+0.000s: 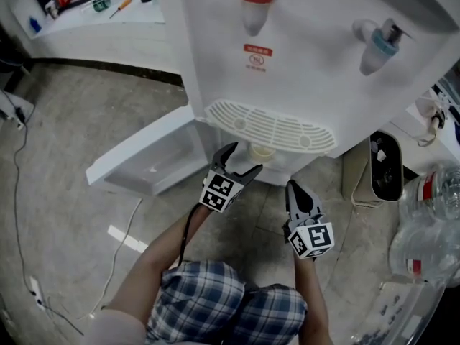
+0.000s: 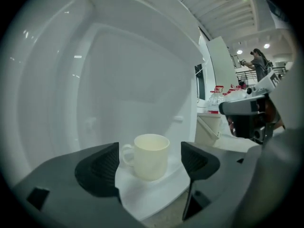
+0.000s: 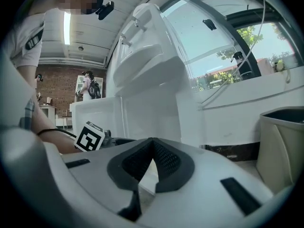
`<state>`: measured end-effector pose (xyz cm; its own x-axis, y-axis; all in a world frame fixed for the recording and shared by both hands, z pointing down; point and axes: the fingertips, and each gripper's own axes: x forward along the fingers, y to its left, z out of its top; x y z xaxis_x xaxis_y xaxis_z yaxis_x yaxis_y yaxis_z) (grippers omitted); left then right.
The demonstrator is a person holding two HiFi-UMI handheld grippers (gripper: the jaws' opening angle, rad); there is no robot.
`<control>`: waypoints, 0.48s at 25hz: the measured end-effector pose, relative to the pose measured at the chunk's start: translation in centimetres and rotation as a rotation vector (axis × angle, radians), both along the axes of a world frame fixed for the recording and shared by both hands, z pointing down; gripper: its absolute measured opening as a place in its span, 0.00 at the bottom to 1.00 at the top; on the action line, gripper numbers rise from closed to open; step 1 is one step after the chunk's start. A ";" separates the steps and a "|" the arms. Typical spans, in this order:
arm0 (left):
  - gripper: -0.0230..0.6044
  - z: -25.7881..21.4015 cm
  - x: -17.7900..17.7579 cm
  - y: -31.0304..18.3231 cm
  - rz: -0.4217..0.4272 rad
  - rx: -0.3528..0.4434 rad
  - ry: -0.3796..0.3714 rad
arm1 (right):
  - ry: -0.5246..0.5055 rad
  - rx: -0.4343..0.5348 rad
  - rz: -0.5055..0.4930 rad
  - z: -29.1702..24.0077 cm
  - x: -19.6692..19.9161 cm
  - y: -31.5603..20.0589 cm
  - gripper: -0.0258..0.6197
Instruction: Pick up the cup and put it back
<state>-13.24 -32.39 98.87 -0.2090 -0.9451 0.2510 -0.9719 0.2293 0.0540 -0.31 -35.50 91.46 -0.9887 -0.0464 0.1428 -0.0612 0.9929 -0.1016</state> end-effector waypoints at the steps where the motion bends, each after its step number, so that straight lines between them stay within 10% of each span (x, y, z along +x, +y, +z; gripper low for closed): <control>1: 0.66 0.3 -0.2 -0.4 -0.008 -0.005 0.007 | 0.001 0.000 0.003 0.1 0.0 -0.1 0.07; 12: 0.66 3.6 -0.9 -4.7 -0.050 -0.035 0.060 | 0.000 -0.028 0.021 1.0 0.6 -0.4 0.07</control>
